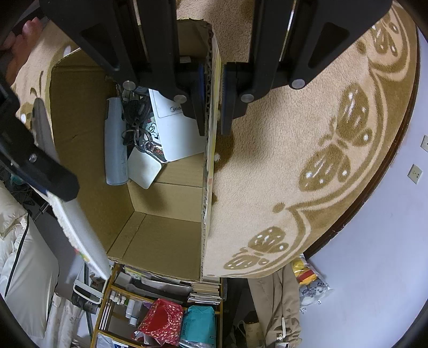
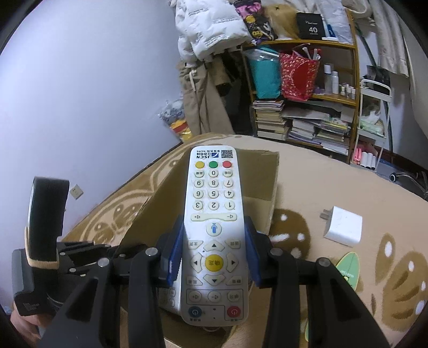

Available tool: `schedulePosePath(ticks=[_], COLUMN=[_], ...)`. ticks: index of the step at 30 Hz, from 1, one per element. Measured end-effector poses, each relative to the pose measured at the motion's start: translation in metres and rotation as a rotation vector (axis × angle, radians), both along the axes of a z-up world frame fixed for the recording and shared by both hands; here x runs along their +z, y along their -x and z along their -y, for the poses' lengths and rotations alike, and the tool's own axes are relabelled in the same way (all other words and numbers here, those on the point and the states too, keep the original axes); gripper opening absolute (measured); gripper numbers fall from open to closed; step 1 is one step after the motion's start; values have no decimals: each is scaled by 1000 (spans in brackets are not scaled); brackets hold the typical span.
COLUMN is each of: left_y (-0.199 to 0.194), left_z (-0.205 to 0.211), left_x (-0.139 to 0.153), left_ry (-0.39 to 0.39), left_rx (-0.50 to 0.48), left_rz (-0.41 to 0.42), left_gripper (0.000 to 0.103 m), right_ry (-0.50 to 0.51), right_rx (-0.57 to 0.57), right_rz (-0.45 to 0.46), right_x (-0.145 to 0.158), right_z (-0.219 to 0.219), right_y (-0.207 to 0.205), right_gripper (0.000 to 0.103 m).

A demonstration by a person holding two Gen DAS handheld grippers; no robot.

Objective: Organize rigid objects
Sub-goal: 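Carry the TV remote over the box and lower it with the right tool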

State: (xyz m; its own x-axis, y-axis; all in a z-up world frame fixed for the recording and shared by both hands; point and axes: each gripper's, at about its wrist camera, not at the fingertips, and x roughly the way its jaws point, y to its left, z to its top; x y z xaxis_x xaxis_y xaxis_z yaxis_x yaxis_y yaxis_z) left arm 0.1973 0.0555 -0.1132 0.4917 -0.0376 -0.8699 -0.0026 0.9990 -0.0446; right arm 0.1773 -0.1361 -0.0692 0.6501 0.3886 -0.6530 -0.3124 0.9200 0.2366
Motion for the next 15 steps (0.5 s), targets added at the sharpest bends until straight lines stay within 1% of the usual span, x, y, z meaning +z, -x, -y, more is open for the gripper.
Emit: schedulePosePath(ticks=[6,15], left_y=[0,1], left_z=[0,1], left_x=[0,-1], left_ry=[1,5], left_rx=[1,2], left_rz=[0,0], left_gripper=[10,10], right_ry=[24,114], right_rx=[2,24], right_rz=[-22,-20], right_x=[-7,-18], right_z=[-2,-15], right_y=[-3,0], right_gripper=[44,44])
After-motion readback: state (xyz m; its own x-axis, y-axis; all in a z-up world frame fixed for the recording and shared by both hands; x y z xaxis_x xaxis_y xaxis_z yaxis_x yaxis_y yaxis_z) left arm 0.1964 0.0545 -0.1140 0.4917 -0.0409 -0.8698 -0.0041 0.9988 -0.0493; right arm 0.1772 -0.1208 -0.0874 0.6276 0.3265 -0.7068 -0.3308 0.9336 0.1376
